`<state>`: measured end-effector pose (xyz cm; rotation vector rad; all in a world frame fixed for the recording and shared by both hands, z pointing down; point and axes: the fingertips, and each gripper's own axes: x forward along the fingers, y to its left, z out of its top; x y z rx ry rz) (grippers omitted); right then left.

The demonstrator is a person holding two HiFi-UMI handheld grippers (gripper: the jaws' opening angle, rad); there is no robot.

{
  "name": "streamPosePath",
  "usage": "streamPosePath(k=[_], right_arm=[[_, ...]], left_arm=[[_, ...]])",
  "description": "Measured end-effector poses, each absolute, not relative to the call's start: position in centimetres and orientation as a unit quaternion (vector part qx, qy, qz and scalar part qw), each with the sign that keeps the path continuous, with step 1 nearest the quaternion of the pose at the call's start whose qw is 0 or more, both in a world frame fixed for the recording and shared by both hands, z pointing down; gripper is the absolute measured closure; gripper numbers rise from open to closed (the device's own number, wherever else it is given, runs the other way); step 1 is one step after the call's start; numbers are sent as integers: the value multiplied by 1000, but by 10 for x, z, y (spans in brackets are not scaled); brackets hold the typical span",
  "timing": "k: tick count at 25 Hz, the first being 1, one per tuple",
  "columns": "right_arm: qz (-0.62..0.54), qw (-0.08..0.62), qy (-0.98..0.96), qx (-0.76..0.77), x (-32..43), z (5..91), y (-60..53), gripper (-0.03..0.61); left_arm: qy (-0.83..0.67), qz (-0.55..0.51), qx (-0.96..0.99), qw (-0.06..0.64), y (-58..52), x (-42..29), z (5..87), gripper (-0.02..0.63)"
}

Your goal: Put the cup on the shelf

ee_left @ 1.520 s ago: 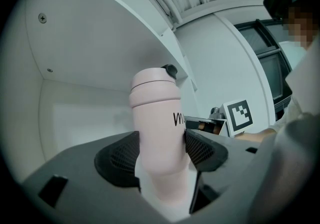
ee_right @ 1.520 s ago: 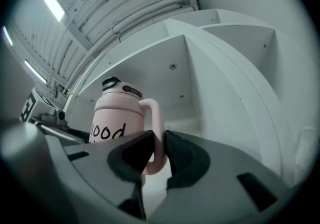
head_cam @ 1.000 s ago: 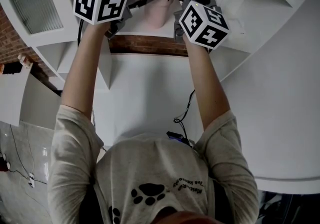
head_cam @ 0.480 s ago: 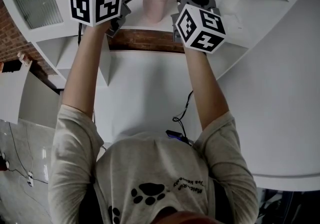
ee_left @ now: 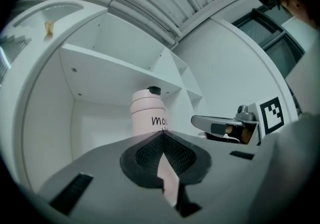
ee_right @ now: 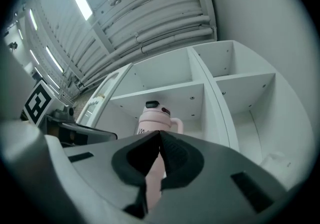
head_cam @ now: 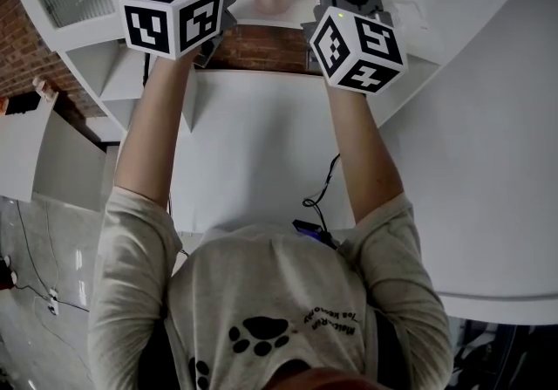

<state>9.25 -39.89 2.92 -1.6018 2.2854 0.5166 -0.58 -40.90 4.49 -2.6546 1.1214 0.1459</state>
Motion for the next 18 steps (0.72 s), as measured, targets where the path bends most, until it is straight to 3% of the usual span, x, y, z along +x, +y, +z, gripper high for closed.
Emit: streamPosePath(k=[13, 18], right_arm=[[200, 136, 797, -554, 79, 60, -311, 569], [204, 117, 796, -557, 71, 91, -279, 569]], left_arm=[[433, 55, -879, 191, -313, -17, 77, 606], [441, 57, -877, 183, -284, -18, 111, 606]])
